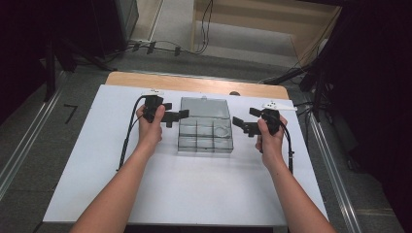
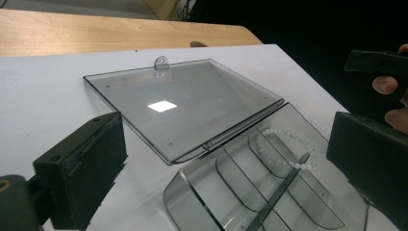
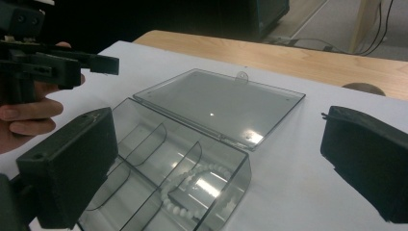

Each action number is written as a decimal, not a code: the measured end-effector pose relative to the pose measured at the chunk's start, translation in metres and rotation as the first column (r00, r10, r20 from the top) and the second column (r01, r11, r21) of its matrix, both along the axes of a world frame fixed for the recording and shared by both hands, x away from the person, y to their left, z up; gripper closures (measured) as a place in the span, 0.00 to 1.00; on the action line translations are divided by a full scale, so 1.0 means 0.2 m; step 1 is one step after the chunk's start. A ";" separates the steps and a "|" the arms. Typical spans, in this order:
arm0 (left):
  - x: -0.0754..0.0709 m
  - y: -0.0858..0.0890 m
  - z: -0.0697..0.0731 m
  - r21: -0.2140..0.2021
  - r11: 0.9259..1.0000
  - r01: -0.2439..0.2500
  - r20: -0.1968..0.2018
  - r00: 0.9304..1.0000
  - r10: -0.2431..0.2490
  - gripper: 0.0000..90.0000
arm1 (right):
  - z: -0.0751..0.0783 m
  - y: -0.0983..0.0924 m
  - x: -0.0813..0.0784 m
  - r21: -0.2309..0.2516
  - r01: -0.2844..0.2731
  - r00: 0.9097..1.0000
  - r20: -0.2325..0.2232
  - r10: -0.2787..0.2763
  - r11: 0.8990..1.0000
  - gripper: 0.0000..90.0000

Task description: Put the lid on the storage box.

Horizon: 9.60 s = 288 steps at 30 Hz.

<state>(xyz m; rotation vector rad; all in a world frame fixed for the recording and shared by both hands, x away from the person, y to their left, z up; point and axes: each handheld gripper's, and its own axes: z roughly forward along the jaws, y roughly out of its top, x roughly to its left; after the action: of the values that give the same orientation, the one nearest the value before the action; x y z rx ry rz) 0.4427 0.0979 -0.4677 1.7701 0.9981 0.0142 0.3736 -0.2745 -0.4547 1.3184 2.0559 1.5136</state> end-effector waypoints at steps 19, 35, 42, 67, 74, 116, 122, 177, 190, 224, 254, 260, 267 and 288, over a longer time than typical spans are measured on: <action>0.11 0.00 -0.10 0.014 0.997 -0.079 -0.098 0.992 0.080 0.15 | -0.11 0.09 0.26 -0.003 0.010 0.990 -0.143 -0.010 1.000 0.03; 0.15 -0.05 -0.12 0.023 0.996 -0.083 -0.158 0.984 0.086 0.29 | -0.17 0.20 0.36 -0.041 0.019 0.964 -0.263 -0.029 0.999 0.06; 0.16 -0.06 -0.14 0.020 0.996 -0.082 -0.178 0.981 0.084 0.31 | -0.22 0.16 0.39 -0.034 0.036 0.945 -0.324 -0.045 0.999 0.06; 0.19 -0.15 -0.19 0.027 0.996 -0.082 -0.239 0.967 0.086 0.44 | -0.29 0.21 0.41 0.082 -0.008 0.926 -0.376 0.038 0.997 0.20; 0.19 -0.12 -0.16 -0.007 0.996 -0.089 -0.187 0.979 0.086 0.61 | -0.26 0.17 0.39 0.068 -0.003 0.952 -0.306 0.024 0.998 0.43; 0.22 -0.09 0.14 -0.017 1.000 -0.024 0.078 0.997 0.025 0.76 | -0.25 0.11 0.23 0.002 -0.011 0.998 -0.056 0.011 1.000 0.75; 0.19 -0.09 0.15 0.004 1.000 -0.014 0.113 0.993 0.014 0.76 | -0.18 0.11 0.26 0.024 -0.011 0.996 -0.091 0.013 1.000 0.57; -0.17 0.11 0.13 -0.006 0.997 0.076 0.109 0.991 -0.075 0.58 | 0.04 0.14 -0.01 -0.038 -0.075 0.987 0.137 0.080 0.996 0.59; -0.21 0.05 0.07 -0.014 0.992 0.122 0.071 0.990 -0.121 1.00 | 0.02 0.13 -0.04 -0.033 -0.078 0.986 0.142 0.081 0.996 0.57; -0.24 0.04 0.07 -0.047 0.989 0.138 0.071 0.988 -0.135 1.00 | -0.10 0.01 -0.19 -0.034 -0.079 0.997 -0.010 0.078 0.996 0.64; -0.34 0.07 0.06 -0.083 0.982 0.169 0.084 0.983 -0.162 1.00 | -0.06 0.06 -0.29 0.032 -0.130 0.992 0.007 0.130 0.991 0.98; -0.36 0.08 0.05 -0.089 0.981 0.173 0.085 0.983 -0.165 1.00 | -0.06 0.07 -0.31 0.032 -0.140 0.990 0.015 0.139 0.990 0.98; -0.38 0.09 0.04 -0.082 0.980 0.181 0.082 0.981 -0.174 1.00 | -0.05 0.08 -0.33 0.030 -0.147 0.989 0.029 0.146 0.989 0.98; -0.48 0.11 0.00 -0.051 0.979 0.199 0.115 0.975 -0.192 1.00 | -0.11 0.06 -0.39 0.020 -0.147 0.989 0.025 0.146 0.989 0.98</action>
<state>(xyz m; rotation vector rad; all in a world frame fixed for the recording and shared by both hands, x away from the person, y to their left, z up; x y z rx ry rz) 0.3461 0.1194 -0.4679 1.7838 0.7352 -0.0427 0.2960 -0.2625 -0.4764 1.1741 2.1697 1.6084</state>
